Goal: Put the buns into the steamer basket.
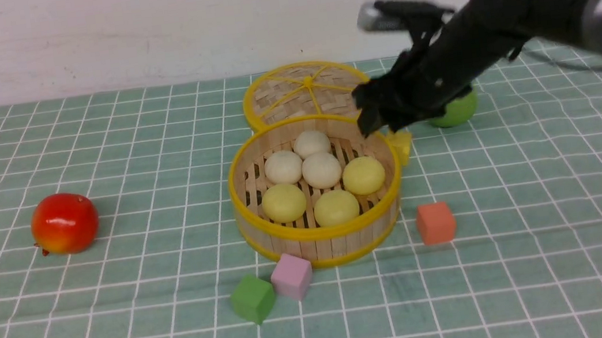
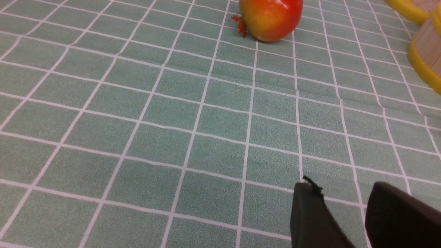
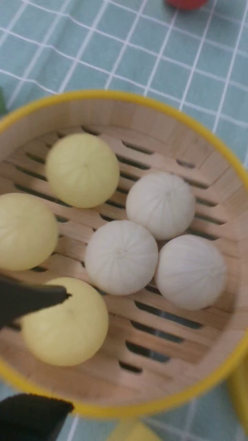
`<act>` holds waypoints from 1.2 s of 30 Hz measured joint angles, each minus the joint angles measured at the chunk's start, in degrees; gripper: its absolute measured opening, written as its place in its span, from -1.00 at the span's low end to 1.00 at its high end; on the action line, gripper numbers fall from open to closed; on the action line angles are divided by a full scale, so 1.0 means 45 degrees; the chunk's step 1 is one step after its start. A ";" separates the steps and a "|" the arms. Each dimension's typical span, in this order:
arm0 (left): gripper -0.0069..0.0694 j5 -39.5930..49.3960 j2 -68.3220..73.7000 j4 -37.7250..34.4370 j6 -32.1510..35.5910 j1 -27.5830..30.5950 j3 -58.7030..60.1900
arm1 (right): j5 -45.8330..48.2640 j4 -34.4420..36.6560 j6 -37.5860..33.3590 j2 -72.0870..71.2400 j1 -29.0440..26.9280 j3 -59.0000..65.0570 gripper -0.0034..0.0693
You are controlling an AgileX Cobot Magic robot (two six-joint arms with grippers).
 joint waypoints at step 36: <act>-0.19 0.0000 0.0000 0.0000 0.0000 0.0000 0.0000 | 0.5834 -0.4960 0.2622 -1.5458 0.0000 0.8304 -0.94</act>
